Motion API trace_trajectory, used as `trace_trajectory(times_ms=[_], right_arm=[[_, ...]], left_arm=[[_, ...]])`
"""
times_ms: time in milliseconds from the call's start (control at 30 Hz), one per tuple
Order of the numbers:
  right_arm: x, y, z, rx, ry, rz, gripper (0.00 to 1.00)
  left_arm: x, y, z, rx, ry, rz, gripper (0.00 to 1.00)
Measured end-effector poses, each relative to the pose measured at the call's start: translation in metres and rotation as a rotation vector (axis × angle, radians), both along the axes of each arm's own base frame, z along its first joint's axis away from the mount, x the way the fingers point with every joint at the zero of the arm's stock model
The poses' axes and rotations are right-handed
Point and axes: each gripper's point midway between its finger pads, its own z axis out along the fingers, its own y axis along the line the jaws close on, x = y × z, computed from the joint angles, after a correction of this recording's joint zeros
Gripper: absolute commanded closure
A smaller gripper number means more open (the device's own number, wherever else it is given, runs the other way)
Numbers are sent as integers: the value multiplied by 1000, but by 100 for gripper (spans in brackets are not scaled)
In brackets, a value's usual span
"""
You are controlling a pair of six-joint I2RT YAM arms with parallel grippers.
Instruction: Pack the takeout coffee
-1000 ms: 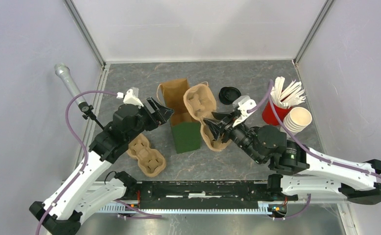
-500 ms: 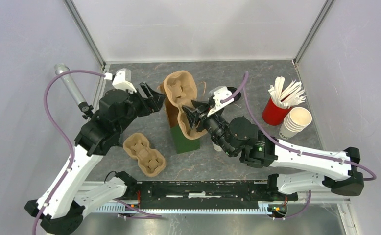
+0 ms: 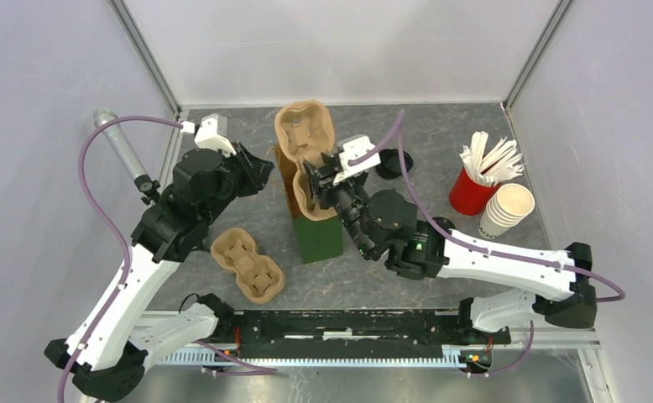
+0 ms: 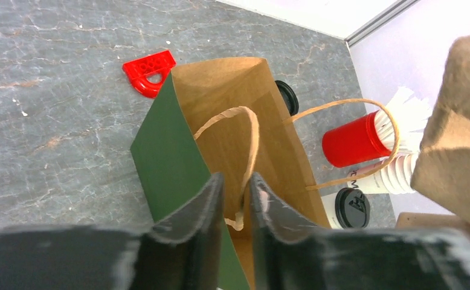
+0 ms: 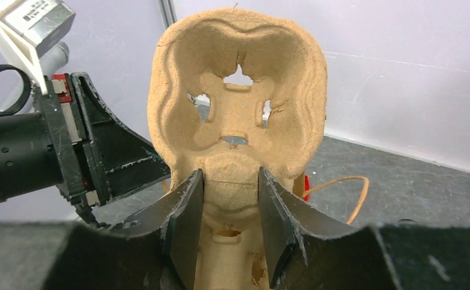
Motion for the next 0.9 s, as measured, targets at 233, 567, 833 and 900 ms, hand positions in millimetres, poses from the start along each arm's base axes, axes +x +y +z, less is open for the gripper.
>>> trace_trajectory(times_ms=[233, 567, 833, 900], right_arm=[[11, 19, -19, -75, 10, -27, 57], [44, 24, -45, -120, 53, -56, 56], [66, 41, -51, -125, 74, -48, 56], [70, 44, -52, -122, 80, -45, 56]], left_arm=[[-2, 1, -5, -5, -1, -6, 98], [-4, -6, -8, -27, -11, -44, 98], [-6, -4, -3, -35, -29, -42, 98], [-6, -3, -5, -26, -24, -37, 98]])
